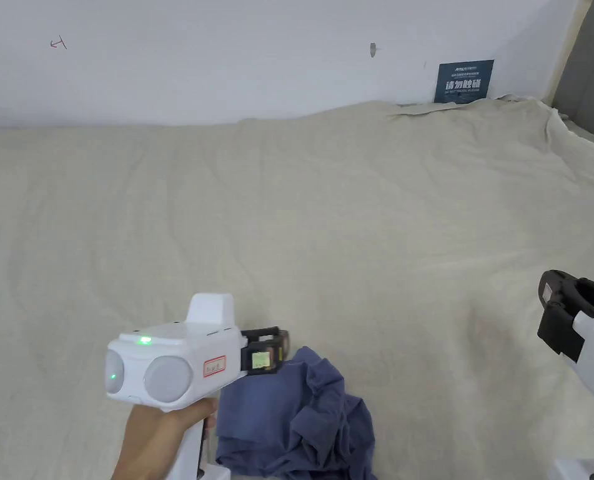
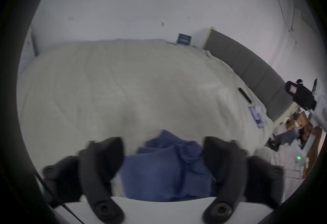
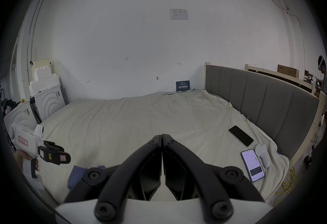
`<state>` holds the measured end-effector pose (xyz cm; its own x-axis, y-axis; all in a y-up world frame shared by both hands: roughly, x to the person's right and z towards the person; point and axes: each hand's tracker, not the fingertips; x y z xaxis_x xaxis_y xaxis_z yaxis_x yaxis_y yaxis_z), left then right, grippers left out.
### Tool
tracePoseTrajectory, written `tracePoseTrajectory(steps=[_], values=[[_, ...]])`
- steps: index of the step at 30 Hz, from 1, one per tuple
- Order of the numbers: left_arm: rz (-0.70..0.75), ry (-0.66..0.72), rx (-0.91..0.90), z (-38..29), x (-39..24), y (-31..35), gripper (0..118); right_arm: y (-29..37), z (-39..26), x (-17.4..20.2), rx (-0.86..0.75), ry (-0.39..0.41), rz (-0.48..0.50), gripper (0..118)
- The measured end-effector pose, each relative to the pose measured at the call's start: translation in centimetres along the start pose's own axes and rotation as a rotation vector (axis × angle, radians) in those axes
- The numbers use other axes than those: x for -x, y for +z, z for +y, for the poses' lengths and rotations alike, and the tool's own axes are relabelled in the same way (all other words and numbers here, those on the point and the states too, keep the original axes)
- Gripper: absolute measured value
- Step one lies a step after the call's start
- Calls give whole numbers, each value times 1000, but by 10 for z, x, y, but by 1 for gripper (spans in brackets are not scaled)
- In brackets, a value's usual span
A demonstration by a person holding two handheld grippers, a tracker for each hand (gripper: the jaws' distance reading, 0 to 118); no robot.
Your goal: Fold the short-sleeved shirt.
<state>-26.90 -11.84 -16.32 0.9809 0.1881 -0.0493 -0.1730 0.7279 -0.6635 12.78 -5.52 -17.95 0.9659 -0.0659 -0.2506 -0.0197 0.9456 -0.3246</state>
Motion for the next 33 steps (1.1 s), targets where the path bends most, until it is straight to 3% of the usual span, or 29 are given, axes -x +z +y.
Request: tracePoseTrajectory(steps=[2,3,4,11,28,33], values=[[28,29,-20,-12,11,-5,29,0,-1,1,0,0,3,0],[16,30,-27,-21,16,-8,10,0,-1,2,1,1,4,0],[28,45,-34,-28,20,-11,1,0,-1,2,1,1,5,0],[50,-32,-30,-77,-2,-34,0,0,-3,3,10,0,8,0],[-94,-253,61,-111,-122,-82,0,9,0,-13,-3,-14,-25,0],[-104,-237,93,-118,-132,-88,0,13,0,-18,-8,-19,-38,0]])
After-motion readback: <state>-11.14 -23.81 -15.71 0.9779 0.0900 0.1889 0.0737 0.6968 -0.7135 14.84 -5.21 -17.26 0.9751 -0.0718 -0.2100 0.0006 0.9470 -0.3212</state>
